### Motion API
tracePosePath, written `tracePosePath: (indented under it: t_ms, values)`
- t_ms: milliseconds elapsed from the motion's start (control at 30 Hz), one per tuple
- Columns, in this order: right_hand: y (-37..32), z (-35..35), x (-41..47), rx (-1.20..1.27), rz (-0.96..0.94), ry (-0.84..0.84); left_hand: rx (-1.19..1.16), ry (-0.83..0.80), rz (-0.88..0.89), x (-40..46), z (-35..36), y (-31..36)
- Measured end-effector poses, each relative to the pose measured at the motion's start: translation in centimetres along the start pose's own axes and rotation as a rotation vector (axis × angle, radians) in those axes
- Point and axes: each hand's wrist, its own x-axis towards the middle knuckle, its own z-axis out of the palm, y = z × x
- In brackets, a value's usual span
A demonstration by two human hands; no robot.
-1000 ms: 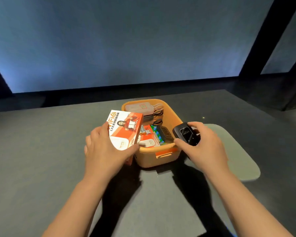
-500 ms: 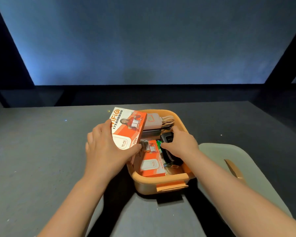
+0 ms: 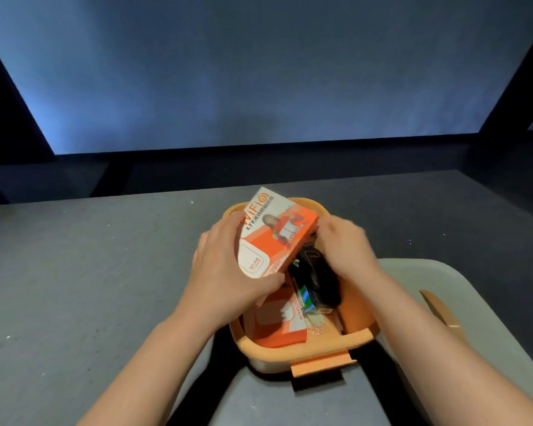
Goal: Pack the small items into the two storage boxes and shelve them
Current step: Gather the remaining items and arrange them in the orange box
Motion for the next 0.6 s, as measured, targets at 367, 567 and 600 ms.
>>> tracePosePath:
  t_ms: [367, 567, 600]
  values:
    - [1.4, -2.1, -4.5, 0.215, 0.091, -0.325, 0.278, -0.485, 0.215, -0.8, 2.2, -1.1]
    - [1.2, -0.6, -5.2, -0.196, 0.049, -0.411, 0.352, -0.368, 0.181, -2.1, 1.2, -3.0]
    - [1.2, -0.3, -5.2, -0.252, 0.052, -0.427, 0.368, -0.373, 0.173, -2.1, 1.1, -3.2]
